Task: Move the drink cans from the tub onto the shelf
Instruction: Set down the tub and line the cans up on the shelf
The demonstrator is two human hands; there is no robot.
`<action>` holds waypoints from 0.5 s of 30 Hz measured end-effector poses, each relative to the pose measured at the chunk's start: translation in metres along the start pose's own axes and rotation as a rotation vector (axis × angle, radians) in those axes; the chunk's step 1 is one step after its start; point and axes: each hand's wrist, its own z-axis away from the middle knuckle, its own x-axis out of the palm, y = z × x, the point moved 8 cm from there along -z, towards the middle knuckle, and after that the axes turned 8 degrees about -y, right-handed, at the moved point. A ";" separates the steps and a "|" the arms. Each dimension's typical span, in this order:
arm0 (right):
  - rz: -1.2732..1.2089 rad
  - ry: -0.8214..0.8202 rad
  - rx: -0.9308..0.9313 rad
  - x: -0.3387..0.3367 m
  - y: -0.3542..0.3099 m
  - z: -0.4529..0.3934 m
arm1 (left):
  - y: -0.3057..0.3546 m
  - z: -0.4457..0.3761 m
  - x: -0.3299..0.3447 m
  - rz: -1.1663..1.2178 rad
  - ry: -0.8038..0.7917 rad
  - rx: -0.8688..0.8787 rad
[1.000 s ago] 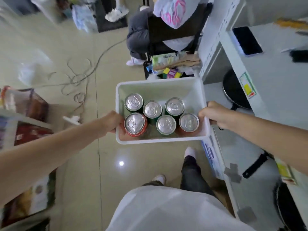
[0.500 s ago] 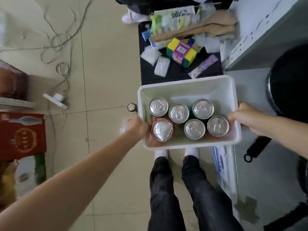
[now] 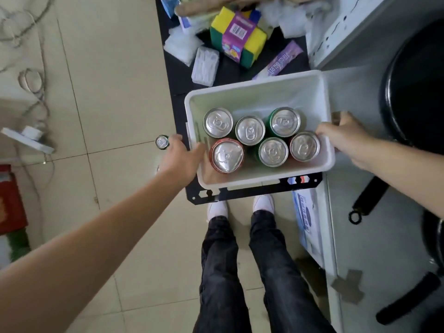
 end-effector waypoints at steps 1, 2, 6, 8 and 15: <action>0.100 0.101 -0.063 -0.007 -0.009 0.015 | 0.010 0.014 -0.011 -0.047 0.089 0.118; 0.192 0.185 -0.176 -0.009 -0.024 0.035 | 0.024 0.031 -0.018 -0.084 0.166 0.278; 0.472 0.063 -0.511 0.039 -0.060 0.100 | 0.060 0.078 0.003 -0.357 0.106 0.608; 0.611 -0.015 -0.479 0.066 -0.057 0.102 | 0.062 0.075 0.025 -0.470 0.035 0.563; 0.713 0.174 -0.384 0.077 -0.050 0.065 | 0.047 0.037 0.047 -0.398 0.093 0.406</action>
